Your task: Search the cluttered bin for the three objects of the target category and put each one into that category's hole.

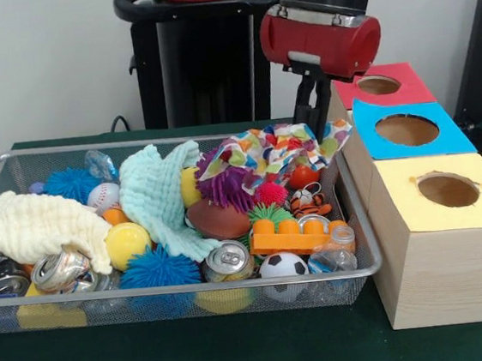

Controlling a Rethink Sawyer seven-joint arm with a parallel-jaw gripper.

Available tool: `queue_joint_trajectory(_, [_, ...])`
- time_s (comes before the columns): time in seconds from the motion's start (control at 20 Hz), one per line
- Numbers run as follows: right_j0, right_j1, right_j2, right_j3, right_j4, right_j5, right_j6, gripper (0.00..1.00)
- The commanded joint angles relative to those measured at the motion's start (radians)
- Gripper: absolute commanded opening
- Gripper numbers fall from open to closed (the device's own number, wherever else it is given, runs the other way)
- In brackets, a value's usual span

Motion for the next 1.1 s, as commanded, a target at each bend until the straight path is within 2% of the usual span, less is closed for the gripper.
queue_joint_trajectory(0.05, [-0.020,0.053,-0.019,-0.128,-0.021,0.474,0.242,0.00])
queue_joint_trajectory(0.4, [-0.025,0.060,-0.020,-0.163,-0.009,0.499,0.252,0.00])
queue_joint_trajectory(0.75, [-0.034,0.077,-0.019,-0.258,0.003,0.580,0.266,0.00])
queue_joint_trajectory(1.1, [-0.029,0.117,-0.009,-0.322,0.021,0.583,0.298,0.00])
